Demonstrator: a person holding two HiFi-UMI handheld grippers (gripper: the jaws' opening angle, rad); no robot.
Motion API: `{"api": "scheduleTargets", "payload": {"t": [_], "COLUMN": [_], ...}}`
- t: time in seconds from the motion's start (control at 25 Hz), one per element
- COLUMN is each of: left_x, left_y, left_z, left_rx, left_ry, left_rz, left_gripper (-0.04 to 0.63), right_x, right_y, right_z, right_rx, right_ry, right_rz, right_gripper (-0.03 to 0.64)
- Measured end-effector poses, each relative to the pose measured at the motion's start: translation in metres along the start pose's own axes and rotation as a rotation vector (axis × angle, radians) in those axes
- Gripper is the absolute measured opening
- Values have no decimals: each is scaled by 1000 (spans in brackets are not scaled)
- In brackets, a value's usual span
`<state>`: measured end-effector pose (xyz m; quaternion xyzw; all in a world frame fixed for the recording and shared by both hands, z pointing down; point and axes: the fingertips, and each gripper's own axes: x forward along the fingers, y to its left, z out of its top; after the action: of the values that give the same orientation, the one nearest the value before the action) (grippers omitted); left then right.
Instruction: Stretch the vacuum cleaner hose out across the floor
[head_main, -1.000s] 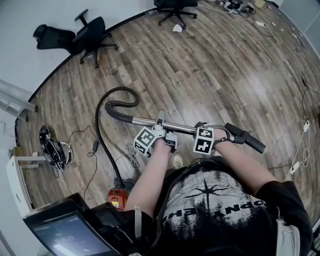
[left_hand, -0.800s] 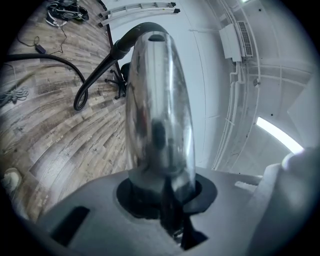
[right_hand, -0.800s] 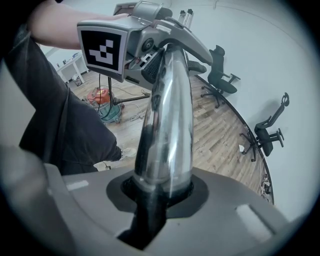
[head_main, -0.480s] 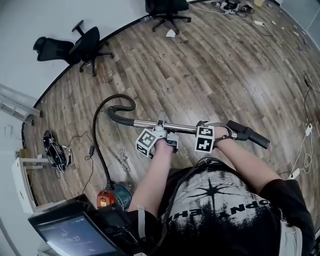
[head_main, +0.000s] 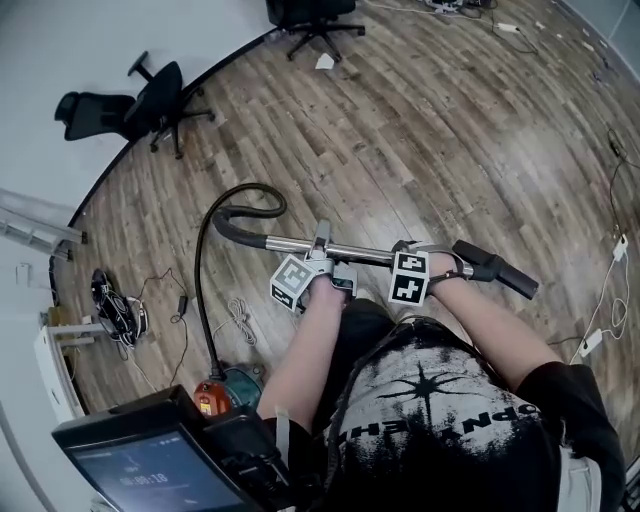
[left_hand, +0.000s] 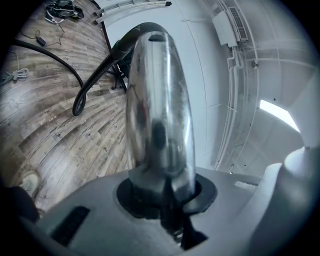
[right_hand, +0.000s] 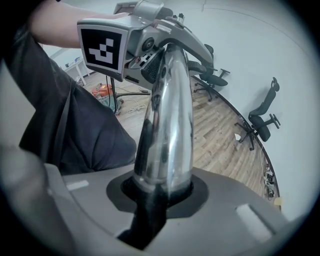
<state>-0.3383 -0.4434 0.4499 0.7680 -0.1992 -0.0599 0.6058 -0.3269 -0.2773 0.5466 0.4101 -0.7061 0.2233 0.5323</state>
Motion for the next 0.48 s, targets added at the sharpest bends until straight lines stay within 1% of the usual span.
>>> {"api": "scheduleTargets", "payload": {"t": [0.08, 0.2, 0.32, 0.48], "left_x": [12, 35, 56, 82], "left_y": [6, 16, 20, 24], "left_z": [6, 25, 45, 72], "left_rx": [-5, -23, -51, -86], "left_ry": [5, 8, 4, -21], "left_rz": [15, 26, 23, 10], "left_gripper": [61, 61, 63, 63], "right_x": [7, 18, 23, 26], "right_y": [-11, -35, -61, -96], "right_z": [3, 14, 24, 40], "right_rx": [5, 7, -4, -36], "right_ry": [0, 15, 43, 73], "right_rz": [13, 32, 47, 52], "right_gripper": [86, 86, 86, 86]}}
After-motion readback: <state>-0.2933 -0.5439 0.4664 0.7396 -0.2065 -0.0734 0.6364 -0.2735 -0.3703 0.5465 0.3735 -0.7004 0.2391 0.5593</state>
